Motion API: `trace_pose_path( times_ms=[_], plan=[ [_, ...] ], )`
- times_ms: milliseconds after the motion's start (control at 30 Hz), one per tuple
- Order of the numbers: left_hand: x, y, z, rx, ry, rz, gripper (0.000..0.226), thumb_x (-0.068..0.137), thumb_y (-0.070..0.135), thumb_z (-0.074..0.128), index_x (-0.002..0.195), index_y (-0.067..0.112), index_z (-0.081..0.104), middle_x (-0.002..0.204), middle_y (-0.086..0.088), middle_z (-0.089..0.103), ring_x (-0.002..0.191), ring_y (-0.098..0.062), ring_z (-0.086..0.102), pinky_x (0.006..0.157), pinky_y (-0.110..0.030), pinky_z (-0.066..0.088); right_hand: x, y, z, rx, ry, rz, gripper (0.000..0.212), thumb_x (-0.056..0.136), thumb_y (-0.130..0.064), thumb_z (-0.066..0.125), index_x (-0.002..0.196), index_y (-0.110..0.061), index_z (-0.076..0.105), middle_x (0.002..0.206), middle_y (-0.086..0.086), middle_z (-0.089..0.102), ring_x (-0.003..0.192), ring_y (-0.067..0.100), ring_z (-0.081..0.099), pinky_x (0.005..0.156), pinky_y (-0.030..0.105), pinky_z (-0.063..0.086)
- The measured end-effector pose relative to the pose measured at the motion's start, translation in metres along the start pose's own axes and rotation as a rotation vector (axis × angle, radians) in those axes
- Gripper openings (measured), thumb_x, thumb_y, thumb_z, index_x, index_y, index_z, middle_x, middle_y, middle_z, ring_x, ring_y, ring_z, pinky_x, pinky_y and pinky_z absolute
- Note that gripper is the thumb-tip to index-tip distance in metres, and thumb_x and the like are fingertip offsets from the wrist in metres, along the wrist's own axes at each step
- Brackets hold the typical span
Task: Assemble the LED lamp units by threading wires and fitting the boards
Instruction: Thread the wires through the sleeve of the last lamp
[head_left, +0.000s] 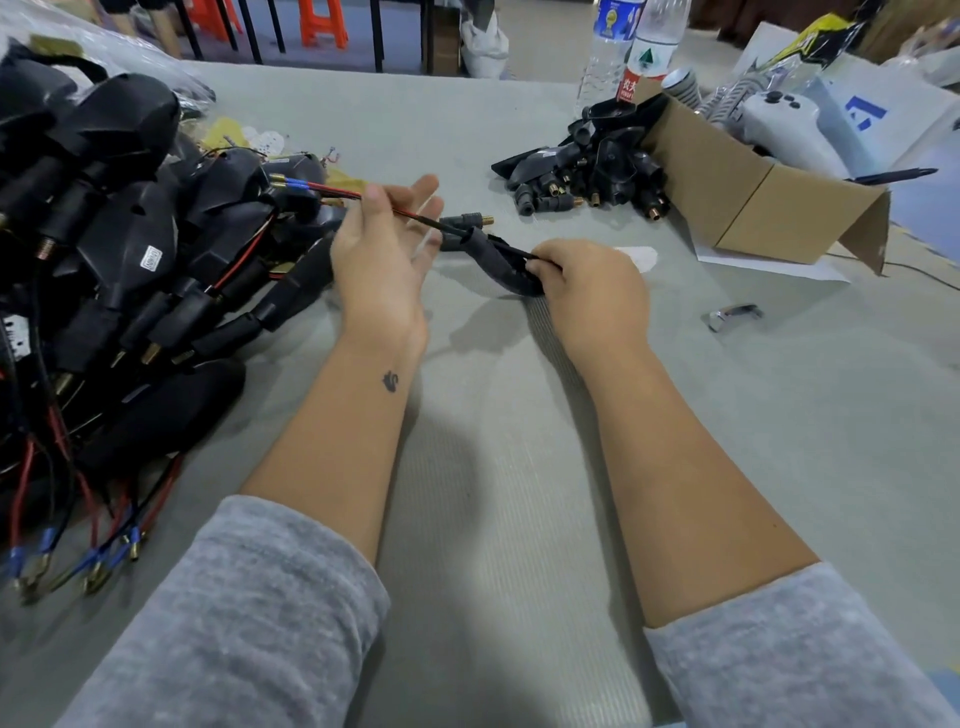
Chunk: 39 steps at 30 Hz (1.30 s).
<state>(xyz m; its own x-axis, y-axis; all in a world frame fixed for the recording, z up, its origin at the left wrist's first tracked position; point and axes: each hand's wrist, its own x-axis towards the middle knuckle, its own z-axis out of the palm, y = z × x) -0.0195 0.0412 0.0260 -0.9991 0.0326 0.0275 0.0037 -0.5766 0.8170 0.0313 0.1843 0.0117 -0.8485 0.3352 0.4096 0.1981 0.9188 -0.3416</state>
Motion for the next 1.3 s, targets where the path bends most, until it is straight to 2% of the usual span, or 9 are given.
trace_pose_path(
  times_ms=[133, 233, 433, 600, 733, 800, 933, 1100, 1300],
  plan=[
    [0.007, 0.003, -0.008, -0.023, 0.069, 0.074, 0.034, 0.107, 0.028, 0.029, 0.079, 0.016, 0.044, 0.107, -0.003, 0.072, 0.098, -0.016, 0.070, 0.096, -0.035, 0.051, 0.000, -0.002, 0.001, -0.090, -0.005, -0.044, 0.032, 0.103, -0.028, 0.042, 0.079, -0.020, 0.061, 0.066, -0.006, 0.046, 0.055, 0.013, 0.029, 0.098, 0.036, 0.033],
    [0.010, 0.004, -0.013, -0.045, 0.102, 0.106, 0.034, 0.107, 0.030, 0.028, 0.081, 0.015, 0.046, 0.108, -0.001, 0.071, 0.097, -0.017, 0.069, 0.101, -0.040, 0.049, 0.000, -0.003, 0.002, -0.082, -0.018, -0.042, 0.030, 0.103, -0.029, 0.041, 0.077, -0.024, 0.056, 0.067, -0.007, 0.046, 0.058, 0.015, 0.031, 0.102, 0.039, 0.032],
    [0.008, -0.001, -0.008, 0.058, 0.007, -0.095, 0.028, 0.104, 0.040, 0.036, 0.096, 0.024, 0.058, 0.108, 0.004, 0.069, 0.095, -0.016, 0.066, 0.091, -0.038, 0.050, 0.002, 0.002, 0.000, -0.054, 0.065, -0.048, 0.029, 0.100, -0.026, 0.045, 0.074, -0.015, 0.052, 0.061, -0.003, 0.041, 0.065, 0.022, 0.042, 0.073, 0.029, 0.026],
    [-0.006, -0.009, 0.004, 0.202, -0.141, -0.178, 0.032, 0.106, 0.035, 0.031, 0.094, 0.023, 0.058, 0.108, -0.008, 0.069, 0.098, -0.028, 0.070, 0.077, -0.041, 0.059, -0.001, -0.001, 0.000, 0.085, 0.039, -0.176, 0.019, 0.095, -0.017, 0.053, 0.105, -0.019, 0.069, 0.098, -0.001, 0.069, 0.095, 0.022, 0.060, 0.088, 0.031, 0.039],
    [-0.002, -0.005, 0.000, 0.121, -0.065, -0.137, 0.030, 0.106, 0.034, 0.028, 0.090, 0.018, 0.047, 0.101, -0.007, 0.073, 0.095, -0.030, 0.071, 0.079, -0.046, 0.059, -0.001, 0.004, 0.002, 0.197, 0.049, -0.014, 0.060, 0.082, -0.003, 0.050, 0.139, -0.021, 0.050, 0.139, 0.000, 0.054, 0.128, 0.021, 0.046, 0.110, 0.036, 0.032],
    [0.000, -0.003, -0.002, 0.090, -0.044, -0.129, 0.031, 0.106, 0.037, 0.026, 0.088, 0.018, 0.045, 0.095, -0.005, 0.074, 0.091, -0.029, 0.072, 0.076, -0.047, 0.060, 0.001, 0.010, 0.004, 0.243, 0.032, 0.115, 0.056, 0.084, -0.005, 0.049, 0.138, -0.021, 0.050, 0.135, 0.000, 0.055, 0.126, 0.022, 0.046, 0.105, 0.033, 0.034],
    [0.002, 0.000, -0.003, 0.026, -0.020, -0.103, 0.034, 0.106, 0.039, 0.023, 0.087, 0.018, 0.041, 0.092, -0.006, 0.075, 0.090, -0.030, 0.072, 0.078, -0.049, 0.059, 0.003, 0.013, 0.007, 0.447, -0.047, 0.295, 0.033, 0.092, -0.015, 0.047, 0.120, -0.025, 0.062, 0.092, -0.017, 0.059, 0.098, 0.014, 0.059, 0.091, 0.032, 0.047],
    [0.004, 0.001, -0.004, -0.036, 0.013, -0.071, 0.035, 0.106, 0.038, 0.021, 0.083, 0.018, 0.037, 0.092, -0.008, 0.075, 0.087, -0.031, 0.071, 0.078, -0.050, 0.058, 0.003, 0.008, 0.002, 0.536, -0.155, 0.332, 0.051, 0.081, -0.015, 0.043, 0.127, -0.032, 0.060, 0.124, -0.008, 0.060, 0.122, 0.020, 0.051, 0.107, 0.041, 0.040],
    [0.004, 0.002, -0.003, -0.128, 0.043, -0.043, 0.032, 0.107, 0.035, 0.023, 0.085, 0.016, 0.038, 0.097, -0.012, 0.072, 0.097, -0.033, 0.070, 0.075, -0.050, 0.059, 0.000, 0.007, 0.000, 0.579, -0.248, 0.278, 0.045, 0.066, -0.017, 0.044, 0.101, -0.041, 0.058, 0.102, -0.018, 0.061, 0.119, 0.021, 0.049, 0.105, 0.043, 0.040]
  ],
)
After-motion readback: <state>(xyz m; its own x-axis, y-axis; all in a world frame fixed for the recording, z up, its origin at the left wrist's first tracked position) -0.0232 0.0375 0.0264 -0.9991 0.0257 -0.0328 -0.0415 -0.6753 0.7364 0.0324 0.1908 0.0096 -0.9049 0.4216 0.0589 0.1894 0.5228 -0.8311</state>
